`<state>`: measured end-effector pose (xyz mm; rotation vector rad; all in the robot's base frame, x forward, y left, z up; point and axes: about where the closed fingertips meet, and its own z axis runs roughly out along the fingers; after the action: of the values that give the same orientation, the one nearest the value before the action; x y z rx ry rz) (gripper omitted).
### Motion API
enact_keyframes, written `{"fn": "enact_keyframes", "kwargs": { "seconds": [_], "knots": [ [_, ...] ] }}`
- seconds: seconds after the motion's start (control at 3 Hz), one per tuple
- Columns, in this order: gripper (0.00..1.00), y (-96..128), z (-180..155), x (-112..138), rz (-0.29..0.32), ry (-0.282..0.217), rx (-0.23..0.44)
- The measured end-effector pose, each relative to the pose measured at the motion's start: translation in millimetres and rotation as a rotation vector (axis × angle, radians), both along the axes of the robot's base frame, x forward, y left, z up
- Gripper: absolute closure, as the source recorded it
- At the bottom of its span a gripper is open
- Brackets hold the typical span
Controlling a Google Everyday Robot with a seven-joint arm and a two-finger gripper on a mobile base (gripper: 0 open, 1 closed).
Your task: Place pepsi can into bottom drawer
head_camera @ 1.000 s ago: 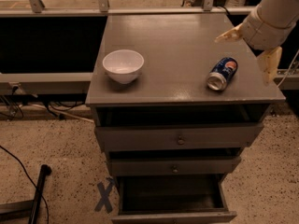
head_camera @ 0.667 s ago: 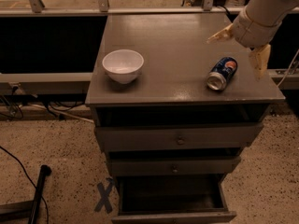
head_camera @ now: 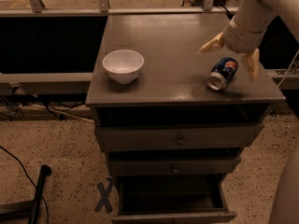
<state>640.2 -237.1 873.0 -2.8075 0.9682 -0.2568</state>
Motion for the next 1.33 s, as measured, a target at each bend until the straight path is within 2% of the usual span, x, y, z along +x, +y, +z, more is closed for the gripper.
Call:
{"fn": "enact_keyframes", "kwargs": {
  "seconds": [0.33,1.0,1.33],
  "knots": [
    [0.15,-7,-19,1,0.061,0.034,-0.017],
    [0.62,-12,-38,3,0.110,0.049,-0.059],
    [0.85,-11,-34,-9,0.116,0.022,-0.001]
  ]
}}
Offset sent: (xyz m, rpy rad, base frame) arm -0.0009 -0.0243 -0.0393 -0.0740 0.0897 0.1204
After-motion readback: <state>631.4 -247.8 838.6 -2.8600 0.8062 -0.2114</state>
